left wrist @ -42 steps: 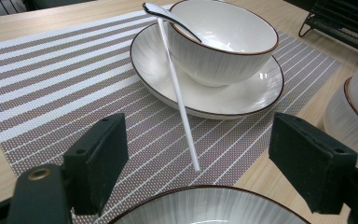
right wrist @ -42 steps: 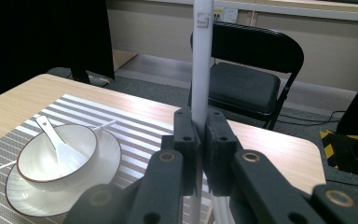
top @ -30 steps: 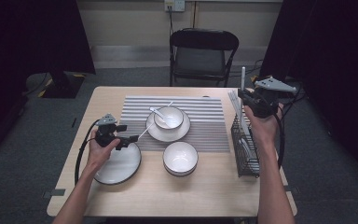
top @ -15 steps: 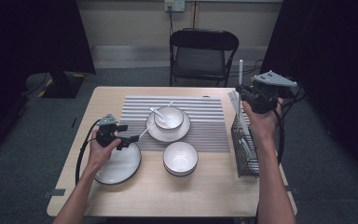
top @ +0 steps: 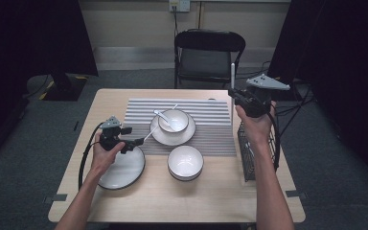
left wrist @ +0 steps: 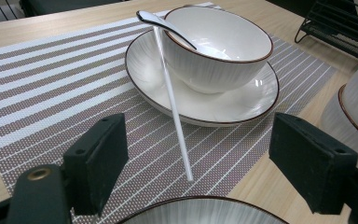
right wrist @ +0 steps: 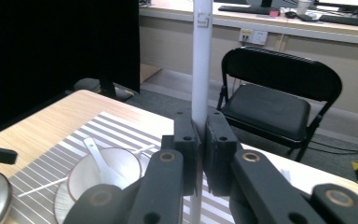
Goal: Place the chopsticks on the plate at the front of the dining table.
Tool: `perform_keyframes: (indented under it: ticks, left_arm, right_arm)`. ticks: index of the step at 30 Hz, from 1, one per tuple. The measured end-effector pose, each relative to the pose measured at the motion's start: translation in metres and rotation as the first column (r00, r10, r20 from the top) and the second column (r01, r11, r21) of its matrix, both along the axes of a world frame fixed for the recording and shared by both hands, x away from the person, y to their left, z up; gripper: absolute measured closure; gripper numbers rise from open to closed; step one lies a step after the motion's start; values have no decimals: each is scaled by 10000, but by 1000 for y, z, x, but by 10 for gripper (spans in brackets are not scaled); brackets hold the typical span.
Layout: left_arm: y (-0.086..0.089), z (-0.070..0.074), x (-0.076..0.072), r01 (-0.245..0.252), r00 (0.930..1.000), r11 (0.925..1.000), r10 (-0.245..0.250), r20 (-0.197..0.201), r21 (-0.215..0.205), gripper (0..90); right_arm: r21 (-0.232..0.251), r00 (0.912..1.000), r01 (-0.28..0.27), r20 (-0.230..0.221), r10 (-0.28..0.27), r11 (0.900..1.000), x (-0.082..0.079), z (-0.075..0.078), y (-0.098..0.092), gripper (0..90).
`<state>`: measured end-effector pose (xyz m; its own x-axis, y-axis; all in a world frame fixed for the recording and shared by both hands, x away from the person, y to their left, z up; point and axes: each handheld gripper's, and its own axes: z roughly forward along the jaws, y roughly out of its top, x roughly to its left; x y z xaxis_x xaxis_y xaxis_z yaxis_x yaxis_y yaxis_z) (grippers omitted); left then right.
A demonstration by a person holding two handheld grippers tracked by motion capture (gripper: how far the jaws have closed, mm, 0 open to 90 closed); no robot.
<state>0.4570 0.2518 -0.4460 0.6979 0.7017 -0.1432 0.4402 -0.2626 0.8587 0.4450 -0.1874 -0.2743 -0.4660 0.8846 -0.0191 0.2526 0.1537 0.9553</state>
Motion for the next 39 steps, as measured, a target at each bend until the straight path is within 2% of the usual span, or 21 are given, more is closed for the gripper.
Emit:
perform_keyframes:
  ticks: [12, 15, 24, 39]
  left_arm:
    - [-6, 9, -4, 204, 9994, 9998, -204, 263, 6, 195]
    - [-7, 12, -4, 315, 9990, 9995, -312, 319, -100, 195]
    - [-15, 14, -5, 575, 9975, 9983, -578, 394, 100, 195]
    - [-26, 21, -8, 770, 9947, 9970, -770, 678, 23, 199]
  right_arm:
    - [177, 9979, -645, -15, 646, 9978, 1, -7, 25, 854]
    - [244, 9965, -831, -56, 833, 9962, 2, -11, 32, 855]
    - [331, 9906, -1354, -163, 1360, 9902, 2, -19, 54, 855]
    - [549, 9834, -1793, -180, 1805, 9823, 5, -22, 75, 854]
